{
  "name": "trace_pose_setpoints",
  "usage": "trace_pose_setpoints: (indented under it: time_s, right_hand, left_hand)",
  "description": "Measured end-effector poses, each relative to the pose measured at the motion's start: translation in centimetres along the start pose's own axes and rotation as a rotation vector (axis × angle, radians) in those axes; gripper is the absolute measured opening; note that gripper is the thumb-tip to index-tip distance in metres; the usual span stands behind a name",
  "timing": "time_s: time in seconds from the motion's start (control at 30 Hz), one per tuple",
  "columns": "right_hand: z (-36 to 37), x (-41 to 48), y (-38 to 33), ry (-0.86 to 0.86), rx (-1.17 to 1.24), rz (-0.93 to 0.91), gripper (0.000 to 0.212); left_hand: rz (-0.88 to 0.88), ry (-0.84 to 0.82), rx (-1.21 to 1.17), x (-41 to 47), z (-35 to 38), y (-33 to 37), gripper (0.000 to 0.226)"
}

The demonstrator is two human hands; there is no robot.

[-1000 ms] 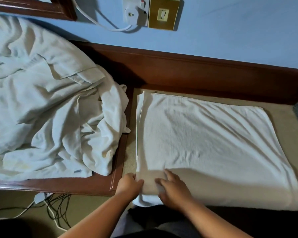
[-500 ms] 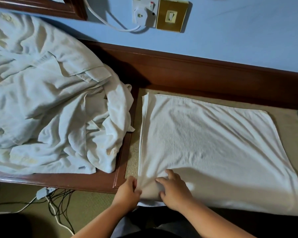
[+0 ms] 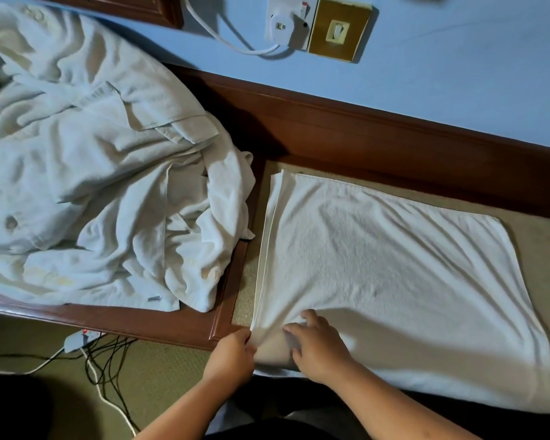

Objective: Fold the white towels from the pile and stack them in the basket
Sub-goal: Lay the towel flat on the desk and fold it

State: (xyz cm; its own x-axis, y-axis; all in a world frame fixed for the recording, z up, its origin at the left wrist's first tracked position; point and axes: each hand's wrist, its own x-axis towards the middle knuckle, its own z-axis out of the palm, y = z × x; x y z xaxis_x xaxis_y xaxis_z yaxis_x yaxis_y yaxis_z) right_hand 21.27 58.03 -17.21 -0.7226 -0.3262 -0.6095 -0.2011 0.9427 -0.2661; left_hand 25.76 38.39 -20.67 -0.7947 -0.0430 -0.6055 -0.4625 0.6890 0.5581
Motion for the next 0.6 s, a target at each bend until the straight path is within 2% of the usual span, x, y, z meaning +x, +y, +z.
trace_pose_setpoints:
  time_s: [0.17,0.33,0.6]
  right_hand:
    - [-0.3,0.8,-0.4,0.011,0.006,-0.019,0.051]
    - [-0.1,1.3,-0.9,0.019,0.028,-0.078,0.050]
    - [0.4,1.6,-0.7,0.005,0.019,-0.090,0.054]
  left_hand:
    - [0.049,0.021,0.067,-0.3,0.4,-0.1,0.014]
    - [0.036,0.060,0.084,-0.4,-0.5,-1.3,0.008]
    - [0.103,-0.076,0.262,-0.4,-1.1,-2.9,0.013]
